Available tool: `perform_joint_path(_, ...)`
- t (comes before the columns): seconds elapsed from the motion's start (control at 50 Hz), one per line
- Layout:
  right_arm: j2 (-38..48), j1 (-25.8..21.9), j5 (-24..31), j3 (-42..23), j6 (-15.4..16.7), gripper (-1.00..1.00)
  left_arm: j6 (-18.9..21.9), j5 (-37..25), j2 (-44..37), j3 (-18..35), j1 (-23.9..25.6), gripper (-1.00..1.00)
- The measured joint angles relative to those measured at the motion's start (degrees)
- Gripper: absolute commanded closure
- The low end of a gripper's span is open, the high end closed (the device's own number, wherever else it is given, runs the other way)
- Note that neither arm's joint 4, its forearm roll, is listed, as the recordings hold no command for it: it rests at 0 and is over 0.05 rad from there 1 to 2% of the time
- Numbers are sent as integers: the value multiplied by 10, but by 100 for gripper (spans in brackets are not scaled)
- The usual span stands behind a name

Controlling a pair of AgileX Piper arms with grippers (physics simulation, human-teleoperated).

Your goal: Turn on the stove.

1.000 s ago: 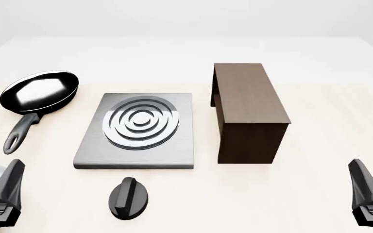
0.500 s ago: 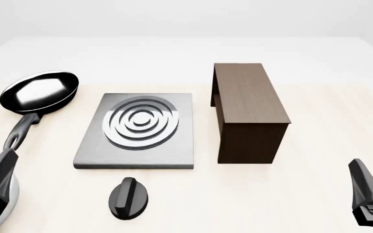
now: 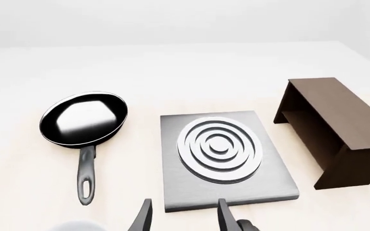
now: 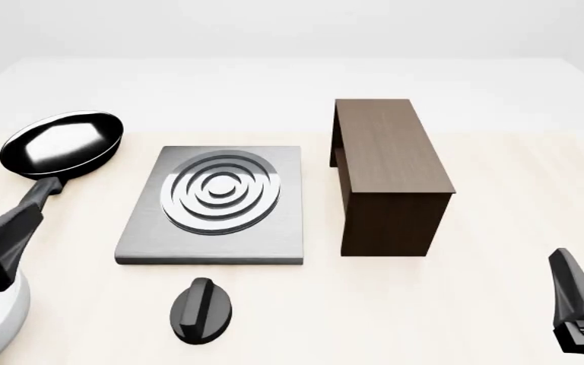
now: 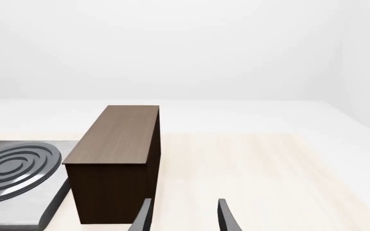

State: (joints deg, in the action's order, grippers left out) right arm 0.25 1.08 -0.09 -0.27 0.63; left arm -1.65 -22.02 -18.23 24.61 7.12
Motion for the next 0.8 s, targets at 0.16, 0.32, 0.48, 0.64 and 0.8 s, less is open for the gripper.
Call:
perform_joint_path(0.16, 0, 1, 0, 0, 0, -100, 2, -21, -60, 21, 9, -100)
perform_joint_path(0.32, 0, 1, 0, 0, 0, -100, -4, -48, -96, 43, 23, -100)
perform_joint_path(0.48, 0, 1, 0, 0, 0, -100, -7, -61, -128, 52, 34, -100)
perform_joint_path(0.64, 0, 1, 0, 0, 0, -100, -7, -64, -149, 50, 41, -100)
perform_joint_path(0.8, 0, 1, 0, 0, 0, -100, -11, -57, -163, 36, 50, -100)
